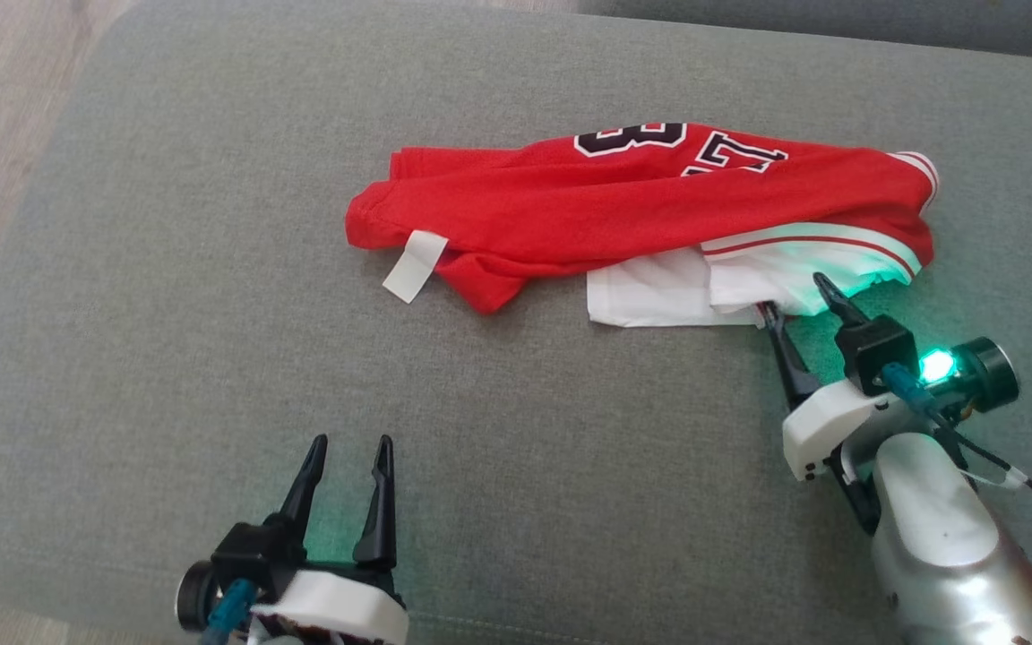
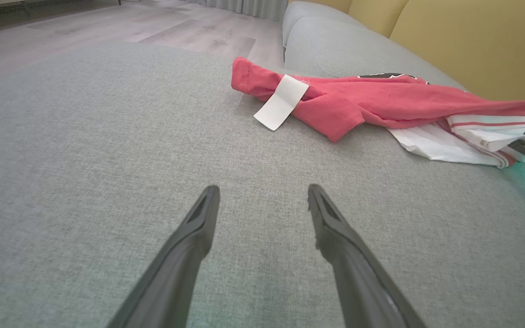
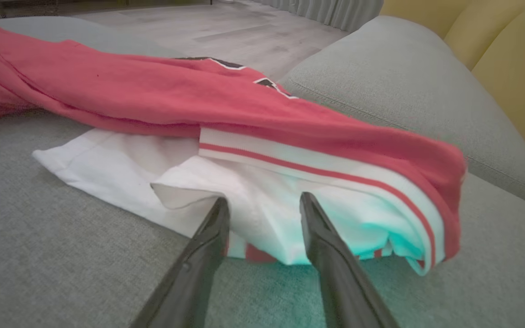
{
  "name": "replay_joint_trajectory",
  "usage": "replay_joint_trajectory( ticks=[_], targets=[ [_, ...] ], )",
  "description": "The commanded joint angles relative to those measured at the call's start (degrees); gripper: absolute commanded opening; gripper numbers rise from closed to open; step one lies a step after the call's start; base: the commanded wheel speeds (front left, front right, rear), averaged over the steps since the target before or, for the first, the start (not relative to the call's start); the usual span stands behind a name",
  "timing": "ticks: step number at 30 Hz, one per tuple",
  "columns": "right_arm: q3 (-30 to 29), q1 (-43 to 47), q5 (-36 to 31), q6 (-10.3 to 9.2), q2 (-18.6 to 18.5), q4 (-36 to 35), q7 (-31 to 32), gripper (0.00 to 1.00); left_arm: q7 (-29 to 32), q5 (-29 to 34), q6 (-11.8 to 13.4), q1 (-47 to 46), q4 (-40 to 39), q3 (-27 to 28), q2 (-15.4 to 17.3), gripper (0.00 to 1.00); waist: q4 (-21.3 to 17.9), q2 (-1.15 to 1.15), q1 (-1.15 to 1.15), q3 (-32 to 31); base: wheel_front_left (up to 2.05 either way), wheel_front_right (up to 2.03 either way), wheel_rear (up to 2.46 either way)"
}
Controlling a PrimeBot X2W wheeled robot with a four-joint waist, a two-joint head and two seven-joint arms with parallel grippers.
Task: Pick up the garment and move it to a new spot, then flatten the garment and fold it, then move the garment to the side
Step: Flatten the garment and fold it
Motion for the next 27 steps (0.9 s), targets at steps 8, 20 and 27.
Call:
replay_joint_trajectory(
  ticks=[8,20,27],
  targets=[
    [-1.61,-0.09,1.99,-0.04,0.27,-4.50,-0.37,0.00,-0.56,0.21,0.06,-1.43,-1.52,2.15,0.08,1.00,-1.19,0.00,0.00,-1.67,0.00,0.00,0.00],
    [1.15,1.61,5.17,-0.04,-10.48,-20.66,-0.37,0.00,-0.56,1.87,-0.39,1.08,-1.74,4.92,0.08,1.00,-7.93,0.00,0.00,-7.20,0.00,0.00,0.00],
    [6.64,12.49,11.64,-0.04,-13.70,-21.79,-0.25,0.82,-0.56,1.81,-0.25,1.85,-1.79,5.00,0.08,1.00,-11.56,0.00,0.00,-7.14,0.00,0.00,0.00]
  ],
)
